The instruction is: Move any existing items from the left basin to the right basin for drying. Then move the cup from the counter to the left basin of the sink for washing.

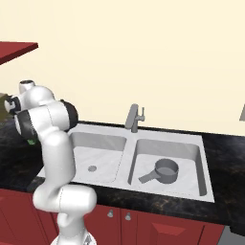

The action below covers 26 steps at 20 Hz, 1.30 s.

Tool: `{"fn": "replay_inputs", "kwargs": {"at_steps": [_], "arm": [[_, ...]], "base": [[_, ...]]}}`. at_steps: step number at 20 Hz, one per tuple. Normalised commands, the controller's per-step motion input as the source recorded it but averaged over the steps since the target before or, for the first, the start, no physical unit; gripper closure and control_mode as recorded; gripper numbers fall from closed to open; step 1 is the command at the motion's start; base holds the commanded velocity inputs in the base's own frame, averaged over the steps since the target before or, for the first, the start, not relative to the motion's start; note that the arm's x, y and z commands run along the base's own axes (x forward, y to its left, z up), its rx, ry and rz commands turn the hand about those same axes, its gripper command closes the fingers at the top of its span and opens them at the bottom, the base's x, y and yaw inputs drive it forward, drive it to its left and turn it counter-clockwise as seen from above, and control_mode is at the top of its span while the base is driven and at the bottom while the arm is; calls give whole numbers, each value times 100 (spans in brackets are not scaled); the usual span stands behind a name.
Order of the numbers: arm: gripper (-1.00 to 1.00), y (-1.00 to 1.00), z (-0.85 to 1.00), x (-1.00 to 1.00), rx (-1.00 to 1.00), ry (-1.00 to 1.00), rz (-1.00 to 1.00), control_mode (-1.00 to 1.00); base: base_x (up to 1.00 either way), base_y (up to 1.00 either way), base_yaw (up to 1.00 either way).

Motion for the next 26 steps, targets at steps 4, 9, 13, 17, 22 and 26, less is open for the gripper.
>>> {"fn": "replay_inputs", "kwargs": {"at_steps": [4, 9, 13, 17, 22, 26], "arm": [[-100, 16, -12, 19, 0, 3, 0, -100], [-100, 13, -11, 16, 0, 3, 0, -100], [-100, 1, -11, 1, 0, 2, 0, -100], [-100, 0, -8, -1, 0, 0, 0, -100], [-100, 0, -1, -8, 0, 0, 0, -100], [-100, 0, 0, -6, 0, 0, 0, -100]], "base": [[0, 0, 0], [0, 0, 0], [0, 0, 0], [0, 0, 0], [0, 0, 0], [0, 0, 0]]}}
